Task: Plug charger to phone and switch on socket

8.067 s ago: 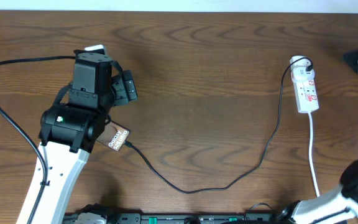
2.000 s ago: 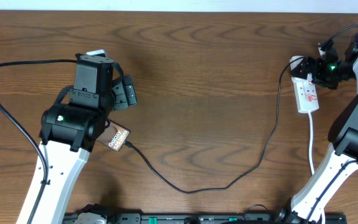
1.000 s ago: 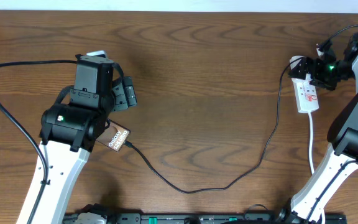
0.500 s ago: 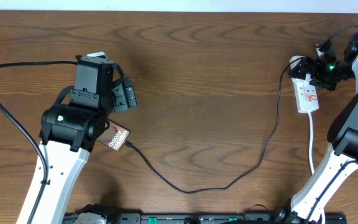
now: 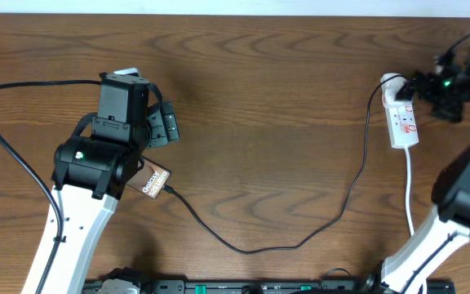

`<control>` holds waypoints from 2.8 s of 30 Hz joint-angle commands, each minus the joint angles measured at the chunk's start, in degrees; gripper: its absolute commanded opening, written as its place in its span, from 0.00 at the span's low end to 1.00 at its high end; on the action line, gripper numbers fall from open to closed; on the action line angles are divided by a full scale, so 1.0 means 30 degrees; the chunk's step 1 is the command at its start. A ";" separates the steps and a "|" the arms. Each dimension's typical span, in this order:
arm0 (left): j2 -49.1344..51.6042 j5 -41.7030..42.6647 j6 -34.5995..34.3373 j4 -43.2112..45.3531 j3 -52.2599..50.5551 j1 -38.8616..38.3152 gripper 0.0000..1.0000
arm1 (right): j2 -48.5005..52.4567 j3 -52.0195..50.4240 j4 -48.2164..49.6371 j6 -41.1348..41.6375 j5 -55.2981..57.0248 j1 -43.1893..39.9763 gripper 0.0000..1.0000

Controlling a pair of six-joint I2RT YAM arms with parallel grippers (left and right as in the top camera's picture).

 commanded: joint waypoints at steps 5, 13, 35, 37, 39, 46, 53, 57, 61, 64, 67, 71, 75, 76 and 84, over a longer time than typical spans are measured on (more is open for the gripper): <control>0.0102 -0.0386 -0.0029 -0.0087 0.0146 -0.0058 0.94 | -0.5989 0.0109 -0.1392 0.3424 0.2361 0.0670 0.99; 0.0102 -0.0393 -0.0022 -0.0087 0.0146 -0.0058 0.94 | -0.9071 0.0109 -0.1392 0.3402 0.2339 0.0678 0.99; 0.0102 -0.0393 -0.0029 -0.0109 0.0146 -0.0058 0.94 | -0.9559 0.0102 -0.1399 0.3402 0.2339 0.0678 0.99; 0.0102 -0.0386 -0.0022 -0.0109 0.0146 -0.0058 0.94 | -0.9559 0.0102 -0.1392 0.3402 0.2339 0.0678 0.99; 0.0102 -0.0393 -0.0029 -0.0109 0.0146 -0.0058 0.94 | -0.9559 0.0102 -0.1399 0.3402 0.2339 0.0678 0.99; 0.0095 -0.0459 -0.0022 -0.0430 0.0102 -0.0058 0.94 | -0.9559 0.0102 -0.1399 0.3402 0.2339 0.0678 0.99; -0.1472 -0.0379 -0.0313 0.0845 -0.1625 -0.0066 0.93 | -0.9559 0.0102 -0.1399 0.3402 0.2339 0.0678 0.99; -0.2994 -0.0393 -0.0313 0.2965 -0.3563 -0.0058 0.94 | -0.9559 0.0102 -0.1392 0.3402 0.2339 0.0685 0.99; -0.4801 -0.0393 -0.0321 0.5778 -0.6113 -0.0058 0.94 | -0.9559 0.0102 -0.1399 0.3402 0.2339 0.0678 0.99; -0.6382 -0.0379 -0.0510 0.8255 -0.8619 -0.0058 0.94 | -0.9559 0.0102 -0.1399 0.3402 0.2339 0.0678 0.99; -0.8080 -0.0379 -0.1209 1.0513 -1.1264 -0.0058 0.94 | -0.9559 0.0102 -0.1392 0.3402 0.2339 0.0678 0.99; -1.0979 -0.0386 -0.2579 1.2874 -1.4972 -0.0058 0.94 | -0.9559 0.0102 -0.1399 0.3402 0.2339 0.0685 0.99; -1.4032 -0.0386 -0.3045 1.5446 -1.8090 -0.0058 0.94 | -0.9559 0.0102 -0.1392 0.3402 0.2339 0.0685 0.99; -1.4797 -0.0386 -0.3045 1.6043 -1.8746 -0.0058 0.94 | -0.9559 0.0102 -0.1399 0.3402 0.2339 0.0678 0.99; -1.9853 -0.0379 -0.3191 1.7238 -2.1689 0.0495 0.94 | -0.9559 0.0102 -0.1399 0.3402 0.2339 0.0678 0.99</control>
